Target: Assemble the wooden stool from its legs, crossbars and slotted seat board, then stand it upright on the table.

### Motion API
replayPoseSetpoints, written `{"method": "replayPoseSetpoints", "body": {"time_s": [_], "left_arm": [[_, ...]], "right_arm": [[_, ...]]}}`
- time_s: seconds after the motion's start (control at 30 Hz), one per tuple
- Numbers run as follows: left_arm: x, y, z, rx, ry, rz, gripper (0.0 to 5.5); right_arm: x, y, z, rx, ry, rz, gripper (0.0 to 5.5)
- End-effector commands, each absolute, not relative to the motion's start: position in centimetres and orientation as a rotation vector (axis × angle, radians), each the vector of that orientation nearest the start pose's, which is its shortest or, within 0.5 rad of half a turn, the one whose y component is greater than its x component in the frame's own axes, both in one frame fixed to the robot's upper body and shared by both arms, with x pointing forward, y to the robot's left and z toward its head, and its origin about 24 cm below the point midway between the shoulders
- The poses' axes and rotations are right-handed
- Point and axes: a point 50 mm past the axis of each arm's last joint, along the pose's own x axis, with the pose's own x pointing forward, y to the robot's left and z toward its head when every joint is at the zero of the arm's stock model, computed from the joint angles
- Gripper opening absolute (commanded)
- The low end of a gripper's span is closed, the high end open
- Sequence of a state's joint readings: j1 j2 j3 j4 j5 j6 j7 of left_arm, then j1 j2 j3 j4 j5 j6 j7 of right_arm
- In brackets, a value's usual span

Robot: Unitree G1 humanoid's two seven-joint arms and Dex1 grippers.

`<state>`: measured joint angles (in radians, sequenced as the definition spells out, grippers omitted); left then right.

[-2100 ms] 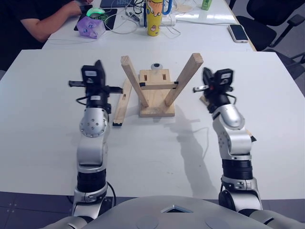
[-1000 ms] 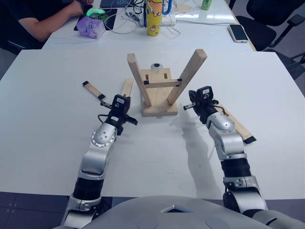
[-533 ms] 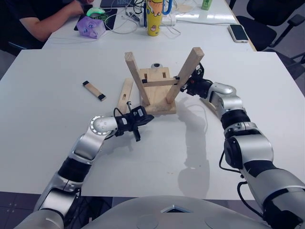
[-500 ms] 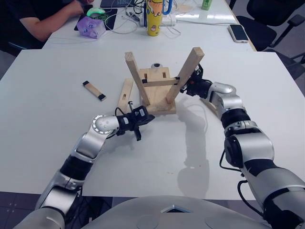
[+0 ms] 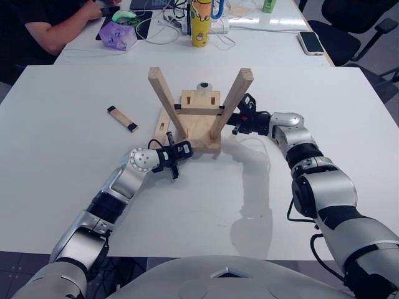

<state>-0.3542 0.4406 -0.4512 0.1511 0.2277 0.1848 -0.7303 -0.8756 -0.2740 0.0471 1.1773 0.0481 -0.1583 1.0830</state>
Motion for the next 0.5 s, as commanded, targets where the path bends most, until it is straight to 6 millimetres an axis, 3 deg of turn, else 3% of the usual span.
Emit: {"method": "replayPoseSetpoints", "body": {"time_s": [0.03, 0.5], "left_arm": [[28.7, 12.5, 4.0, 0.8, 0.343, -0.994, 0.01], [29.4, 12.6, 4.3, 0.791, 0.316, -0.895, 0.01]], "right_arm": [[35.8, -13.3, 6.5, -0.177, 0.269, 1.146, 0.0], [35.1, -11.8, 5.9, -0.2, 0.261, 1.207, 0.0]]}}
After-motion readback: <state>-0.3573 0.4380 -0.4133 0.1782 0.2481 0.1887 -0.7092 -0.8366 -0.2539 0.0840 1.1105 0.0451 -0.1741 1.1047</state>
